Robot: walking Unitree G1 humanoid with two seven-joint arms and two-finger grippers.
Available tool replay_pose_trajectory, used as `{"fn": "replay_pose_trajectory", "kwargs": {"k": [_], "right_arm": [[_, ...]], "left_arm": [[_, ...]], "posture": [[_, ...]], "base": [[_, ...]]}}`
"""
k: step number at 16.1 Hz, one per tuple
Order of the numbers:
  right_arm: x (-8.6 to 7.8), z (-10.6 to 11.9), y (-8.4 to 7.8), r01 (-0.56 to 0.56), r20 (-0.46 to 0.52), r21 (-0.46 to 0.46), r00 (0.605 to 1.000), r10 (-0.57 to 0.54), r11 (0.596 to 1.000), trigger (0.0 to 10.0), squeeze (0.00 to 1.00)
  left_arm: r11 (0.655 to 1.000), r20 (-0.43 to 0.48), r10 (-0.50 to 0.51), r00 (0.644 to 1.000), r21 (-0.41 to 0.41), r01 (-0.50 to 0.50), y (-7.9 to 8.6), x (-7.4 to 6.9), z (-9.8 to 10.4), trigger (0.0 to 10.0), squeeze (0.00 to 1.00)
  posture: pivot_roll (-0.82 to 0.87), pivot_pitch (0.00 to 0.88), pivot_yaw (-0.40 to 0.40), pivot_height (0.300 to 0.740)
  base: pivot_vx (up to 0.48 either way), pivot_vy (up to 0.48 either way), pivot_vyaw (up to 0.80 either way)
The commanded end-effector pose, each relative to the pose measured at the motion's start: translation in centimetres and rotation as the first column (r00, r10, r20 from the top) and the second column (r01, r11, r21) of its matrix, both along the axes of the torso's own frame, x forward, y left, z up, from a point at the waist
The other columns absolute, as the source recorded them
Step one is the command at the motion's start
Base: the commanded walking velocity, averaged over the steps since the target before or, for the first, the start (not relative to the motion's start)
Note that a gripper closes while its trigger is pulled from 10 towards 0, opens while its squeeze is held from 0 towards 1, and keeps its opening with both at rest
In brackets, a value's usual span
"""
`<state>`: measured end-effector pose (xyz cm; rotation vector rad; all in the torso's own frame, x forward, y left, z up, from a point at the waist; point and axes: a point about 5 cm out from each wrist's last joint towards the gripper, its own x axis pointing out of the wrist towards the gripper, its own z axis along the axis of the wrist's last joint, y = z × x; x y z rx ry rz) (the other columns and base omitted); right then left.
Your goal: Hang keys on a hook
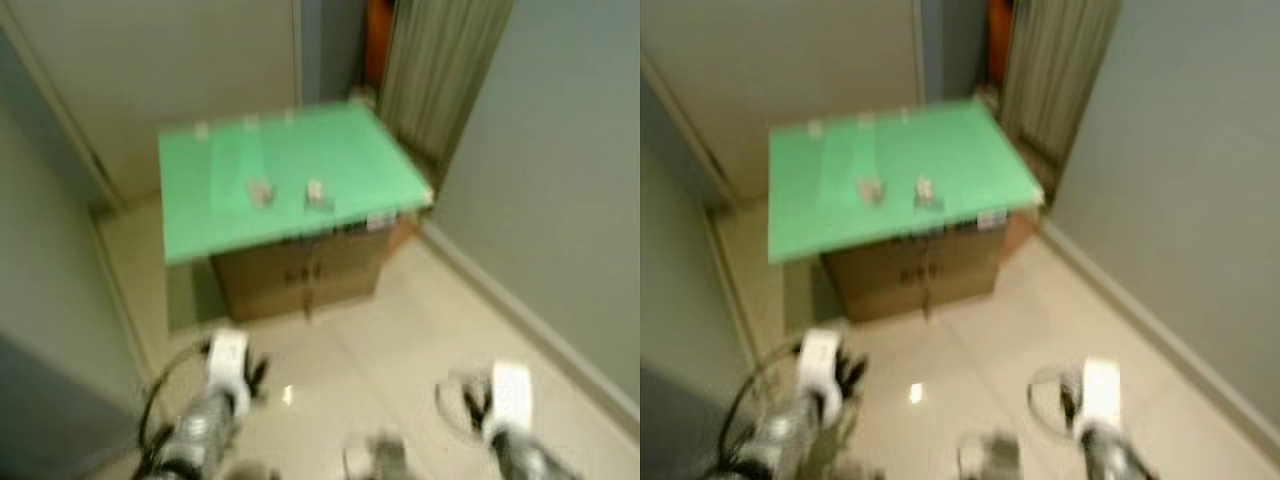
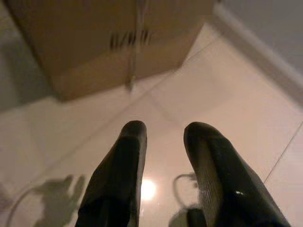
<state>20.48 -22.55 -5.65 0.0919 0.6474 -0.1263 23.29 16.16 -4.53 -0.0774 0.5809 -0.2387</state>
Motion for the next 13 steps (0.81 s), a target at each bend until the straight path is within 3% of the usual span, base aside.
{"fn": "replay_pose_trajectory", "kwargs": {"k": [1,2,3,4,6,7,9,13], "right_arm": [[4.1,3.3,0.8,-0.033,0.224,0.041,0.974,0.023,0.999,10.0,0.00],[6.1,5.7,1.2,-0.072,0.355,0.047,0.934,0.050,0.996,10.0,0.00],[6.7,6.5,1.4,-0.091,0.398,0.048,0.915,0.064,0.995,10.0,0.00],[8.8,9.7,2.5,-0.172,0.534,0.042,0.837,0.123,0.984,10.0,0.00],[10.1,12.8,4.4,-0.285,0.633,-0.010,0.740,0.227,0.958,10.0,0.00],[10.3,13.3,4.9,-0.316,0.651,-0.013,0.717,0.248,0.949,10.0,0.00],[10.3,15.2,7.6,-0.436,0.688,-0.077,0.628,0.364,0.897,10.0,0.00],[10.0,15.2,9.0,-0.460,0.641,-0.130,0.637,0.429,0.878,10.0,0.00]], "left_arm": [[1.000,0.181,-0.014,0.983,-0.016,0.017,0.7,2.3,2.8,10.0,0.00],[0.997,0.329,-0.055,0.943,-0.040,0.072,-0.3,4.0,5.6,10.0,0.00],[0.994,0.379,-0.069,0.923,-0.047,0.094,-0.8,4.4,6.7,10.0,0.00],[0.988,0.521,-0.079,0.850,-0.074,0.137,-1.9,5.9,10.8,10.0,0.00],[0.984,0.617,-0.067,0.784,-0.087,0.153,-2.7,7.0,14.2,10.0,0.00],[0.984,0.633,-0.063,0.771,-0.091,0.155,-2.8,7.2,14.8,10.0,0.00],[0.980,0.656,-0.063,0.752,-0.103,0.173,-3.3,7.2,16.4,10.0,0.00],[0.975,0.628,-0.079,0.774,-0.114,0.192,-4.3,6.4,16.3,10.0,0.00]], "posture": [[0.06,0.110,-0.029,0.740],[0.06,0.111,-0.030,0.740],[0.07,0.110,-0.031,0.740],[0.07,0.108,-0.028,0.740],[0.07,0.105,-0.028,0.740],[0.07,0.103,-0.028,0.740],[0.07,0.103,-0.025,0.740],[0.06,0.111,-0.023,0.740]], "base": [[0.368,0.000,0.00],[0.368,0.000,0.00],[0.368,0.000,0.00],[0.368,0.000,0.00],[0.366,0.000,0.00],[0.368,0.000,0.00],[0.368,0.000,0.80],[0.368,0.000,0.18]]}}
